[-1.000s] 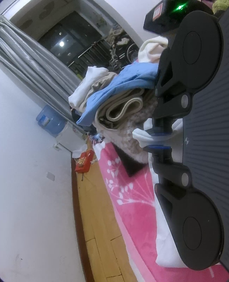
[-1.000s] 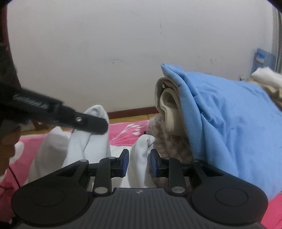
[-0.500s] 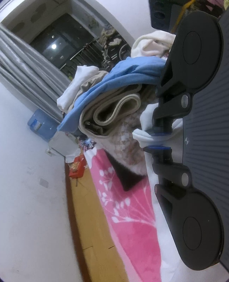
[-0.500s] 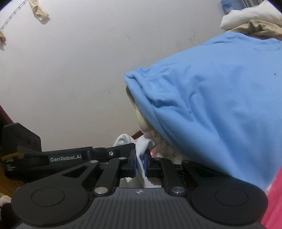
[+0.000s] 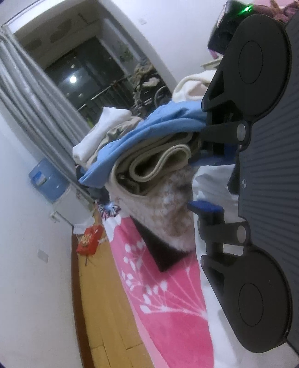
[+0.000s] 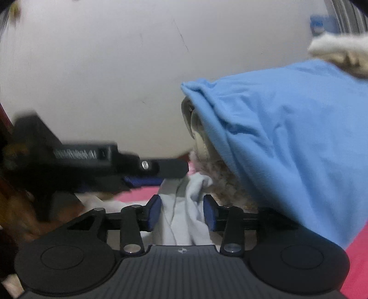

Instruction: Fold clothes

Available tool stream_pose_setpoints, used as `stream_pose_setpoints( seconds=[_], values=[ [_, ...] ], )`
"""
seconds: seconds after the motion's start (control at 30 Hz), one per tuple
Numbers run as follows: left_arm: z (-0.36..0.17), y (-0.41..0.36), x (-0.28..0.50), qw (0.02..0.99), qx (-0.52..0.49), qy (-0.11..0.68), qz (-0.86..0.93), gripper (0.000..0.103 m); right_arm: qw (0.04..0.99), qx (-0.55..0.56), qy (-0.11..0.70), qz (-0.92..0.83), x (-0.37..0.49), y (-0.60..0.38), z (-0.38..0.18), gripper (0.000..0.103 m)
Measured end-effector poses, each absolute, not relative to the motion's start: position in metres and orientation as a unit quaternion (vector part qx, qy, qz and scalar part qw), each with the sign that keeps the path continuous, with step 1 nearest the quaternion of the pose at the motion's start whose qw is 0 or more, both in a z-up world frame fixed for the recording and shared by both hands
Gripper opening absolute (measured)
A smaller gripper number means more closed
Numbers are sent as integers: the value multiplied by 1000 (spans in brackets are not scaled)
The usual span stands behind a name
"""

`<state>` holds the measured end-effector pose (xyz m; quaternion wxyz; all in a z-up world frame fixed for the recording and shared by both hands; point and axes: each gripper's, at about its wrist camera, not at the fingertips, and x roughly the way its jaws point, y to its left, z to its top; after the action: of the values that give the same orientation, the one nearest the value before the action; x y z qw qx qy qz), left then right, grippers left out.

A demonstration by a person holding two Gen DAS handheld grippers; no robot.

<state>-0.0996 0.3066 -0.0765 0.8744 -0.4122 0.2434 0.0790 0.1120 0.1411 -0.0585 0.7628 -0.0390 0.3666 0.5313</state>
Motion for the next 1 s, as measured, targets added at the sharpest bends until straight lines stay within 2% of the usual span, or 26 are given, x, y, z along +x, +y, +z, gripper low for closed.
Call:
stream_pose_setpoints(
  seconds=[0.3, 0.37, 0.4, 0.5, 0.6, 0.73, 1.0],
  values=[
    [-89, 317, -102, 864, -446, 229, 39, 34, 784, -87, 352, 504, 94, 143, -55, 52],
    [-87, 321, -109, 864, -449, 224, 34, 34, 788, -108, 346, 498, 89, 171, -64, 52],
    [-84, 323, -115, 866, -449, 220, 31, 34, 791, -119, 343, 493, 87, 184, -67, 50],
    [-72, 331, -145, 869, -445, 216, 23, 35, 799, -151, 330, 480, 80, 202, -72, 33],
    [-58, 343, -192, 882, -411, 229, 38, 37, 803, -164, 321, 475, 88, 202, -73, 30],
    [-62, 359, -249, 885, -378, 250, 109, 54, 803, -148, 327, 476, 80, 194, -64, 27],
    [-119, 375, -273, 847, -436, 249, 172, 56, 809, -76, 354, 464, 86, 174, -50, 14]
  ],
)
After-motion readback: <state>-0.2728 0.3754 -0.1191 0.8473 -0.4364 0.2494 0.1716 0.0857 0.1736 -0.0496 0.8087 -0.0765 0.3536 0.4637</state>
